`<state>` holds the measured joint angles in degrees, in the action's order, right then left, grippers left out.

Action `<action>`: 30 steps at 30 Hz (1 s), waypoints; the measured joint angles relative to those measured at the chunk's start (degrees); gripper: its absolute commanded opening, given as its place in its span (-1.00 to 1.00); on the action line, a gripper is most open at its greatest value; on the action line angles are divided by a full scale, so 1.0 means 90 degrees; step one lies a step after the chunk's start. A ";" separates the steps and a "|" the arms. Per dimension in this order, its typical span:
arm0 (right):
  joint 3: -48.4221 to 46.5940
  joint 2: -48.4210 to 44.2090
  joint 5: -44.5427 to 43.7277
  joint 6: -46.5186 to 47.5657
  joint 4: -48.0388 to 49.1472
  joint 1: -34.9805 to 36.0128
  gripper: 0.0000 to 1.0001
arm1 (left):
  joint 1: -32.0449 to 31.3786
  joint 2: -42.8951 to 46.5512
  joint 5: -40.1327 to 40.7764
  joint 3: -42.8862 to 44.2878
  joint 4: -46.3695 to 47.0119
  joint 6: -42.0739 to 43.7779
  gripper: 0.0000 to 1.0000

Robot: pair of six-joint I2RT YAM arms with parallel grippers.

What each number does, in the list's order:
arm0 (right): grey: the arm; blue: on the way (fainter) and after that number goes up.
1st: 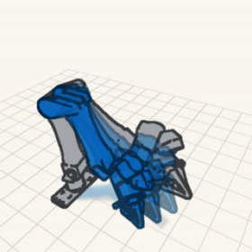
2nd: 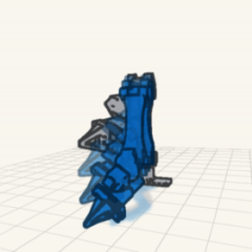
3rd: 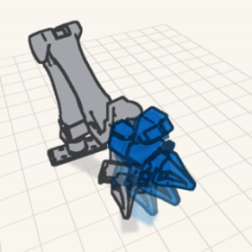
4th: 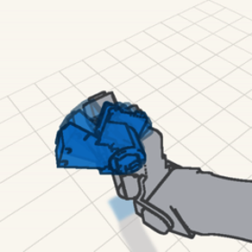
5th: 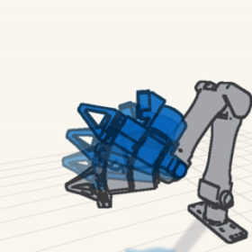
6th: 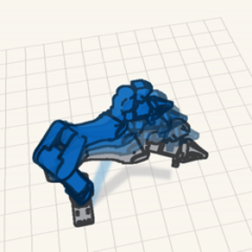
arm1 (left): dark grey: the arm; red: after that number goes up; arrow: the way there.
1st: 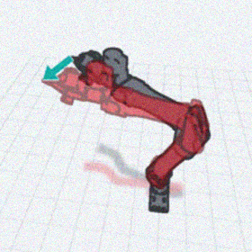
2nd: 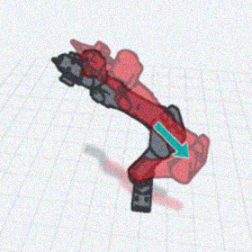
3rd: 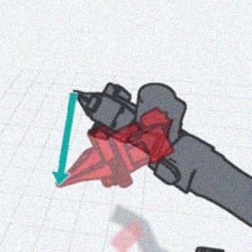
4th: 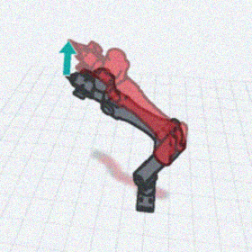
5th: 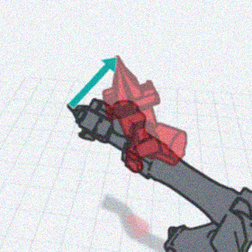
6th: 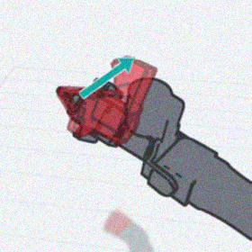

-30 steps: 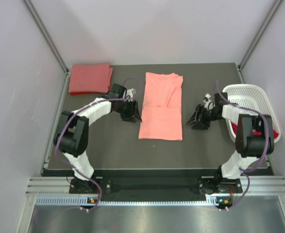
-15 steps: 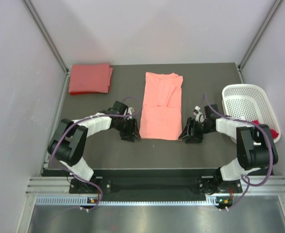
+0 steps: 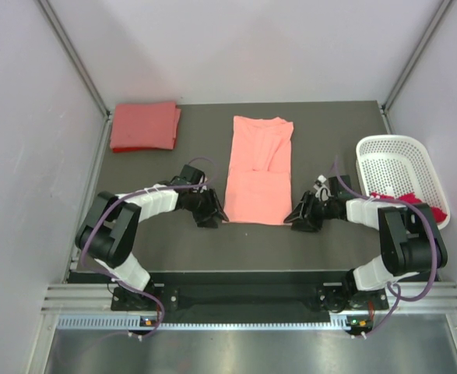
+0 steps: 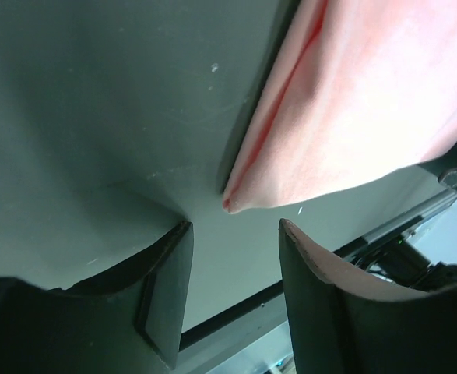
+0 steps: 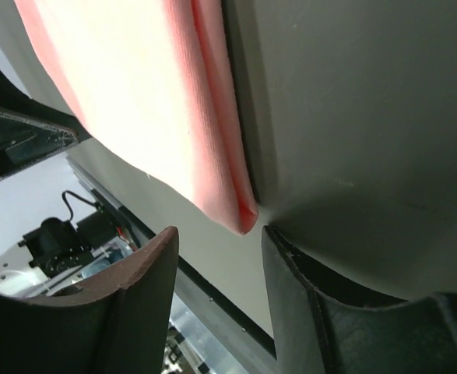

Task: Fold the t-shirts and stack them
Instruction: Fold the tshirt

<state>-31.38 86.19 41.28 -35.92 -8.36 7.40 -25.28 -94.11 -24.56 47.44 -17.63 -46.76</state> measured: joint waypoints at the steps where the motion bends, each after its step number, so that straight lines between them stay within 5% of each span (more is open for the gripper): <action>1: 0.0000 0.0000 -0.0029 -0.0051 0.0012 0.0000 -0.05 | 0.0000 0.0002 0.0046 0.0002 -0.0007 -0.0092 0.07; 15: 0.0000 -0.0134 -0.0471 -0.0282 0.0066 0.0000 -0.10 | 0.0012 -0.0189 0.0124 0.0046 0.0180 -0.1163 -0.01; 30: 0.0032 0.0109 -0.0294 -0.0515 0.0644 0.0000 -0.09 | 0.0029 -0.0527 -0.0075 0.0250 0.0299 -0.1282 -0.26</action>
<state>-31.09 87.18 38.63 -40.56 -2.57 7.40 -25.02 -98.85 -25.23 49.69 -14.94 -58.30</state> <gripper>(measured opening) 0.450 0.380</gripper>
